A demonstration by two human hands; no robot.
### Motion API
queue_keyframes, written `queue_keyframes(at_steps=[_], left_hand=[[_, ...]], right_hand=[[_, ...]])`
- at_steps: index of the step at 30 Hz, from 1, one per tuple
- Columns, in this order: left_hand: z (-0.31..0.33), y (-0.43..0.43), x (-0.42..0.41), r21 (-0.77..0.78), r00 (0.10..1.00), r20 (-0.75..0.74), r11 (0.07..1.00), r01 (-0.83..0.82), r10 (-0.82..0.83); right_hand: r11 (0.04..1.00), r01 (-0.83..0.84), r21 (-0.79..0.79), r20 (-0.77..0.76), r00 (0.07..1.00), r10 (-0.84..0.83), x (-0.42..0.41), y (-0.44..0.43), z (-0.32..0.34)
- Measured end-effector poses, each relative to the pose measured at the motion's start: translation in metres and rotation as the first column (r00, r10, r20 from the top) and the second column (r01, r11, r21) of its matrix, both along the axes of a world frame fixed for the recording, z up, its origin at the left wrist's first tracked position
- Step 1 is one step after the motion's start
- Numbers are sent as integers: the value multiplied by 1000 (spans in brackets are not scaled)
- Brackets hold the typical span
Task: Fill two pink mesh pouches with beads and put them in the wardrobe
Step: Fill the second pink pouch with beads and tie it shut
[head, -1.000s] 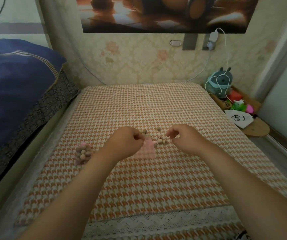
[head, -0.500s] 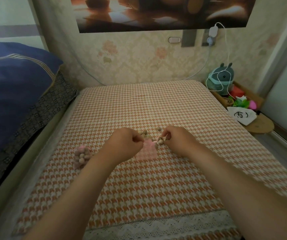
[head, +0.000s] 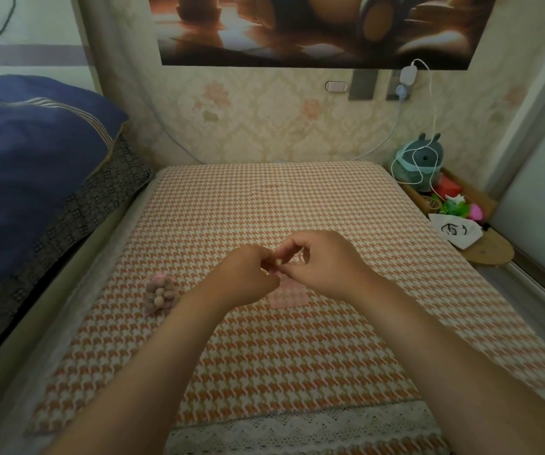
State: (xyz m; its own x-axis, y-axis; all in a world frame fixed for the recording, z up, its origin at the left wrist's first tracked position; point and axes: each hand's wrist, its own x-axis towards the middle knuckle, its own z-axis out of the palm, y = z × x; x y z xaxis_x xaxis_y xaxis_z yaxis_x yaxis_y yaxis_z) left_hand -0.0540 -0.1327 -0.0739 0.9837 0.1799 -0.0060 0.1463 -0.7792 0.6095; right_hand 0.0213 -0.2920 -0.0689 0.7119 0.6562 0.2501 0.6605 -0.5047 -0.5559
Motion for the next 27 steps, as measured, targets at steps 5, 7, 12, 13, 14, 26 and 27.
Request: queue_keyframes(at_steps=[5, 7, 12, 13, 14, 26, 27], left_hand=[[-2, -3, 0, -72, 1000, 18, 997, 24, -23], [-4, -3, 1, -63, 999, 21, 998, 28, -27], [-3, -3, 5, -60, 998, 39, 997, 48, -46], [-3, -3, 6, -67, 998, 45, 996, 55, -52], [-4, -3, 7, -74, 997, 48, 995, 61, -58], [-19, -11, 33, -109, 976, 172, 988, -113, 131], [-24, -13, 35, -51, 983, 151, 994, -97, 104]], right_hand=[[992, -17, -129, 83, 996, 28, 2, 0, 1], [980, -20, -199, 116, 992, 44, 4, -1, 2], [960, -2, -282, 12, 1000, 6, 6, -7, 3], [952, 11, -305, -12, 1000, -15, 6, -7, 3], [948, 25, -319, -32, 999, -37, 7, -8, 2], [960, 169, -222, -182, 960, -211, 24, -29, -5], [964, 164, -208, -193, 959, -205, 24, -30, -6]])
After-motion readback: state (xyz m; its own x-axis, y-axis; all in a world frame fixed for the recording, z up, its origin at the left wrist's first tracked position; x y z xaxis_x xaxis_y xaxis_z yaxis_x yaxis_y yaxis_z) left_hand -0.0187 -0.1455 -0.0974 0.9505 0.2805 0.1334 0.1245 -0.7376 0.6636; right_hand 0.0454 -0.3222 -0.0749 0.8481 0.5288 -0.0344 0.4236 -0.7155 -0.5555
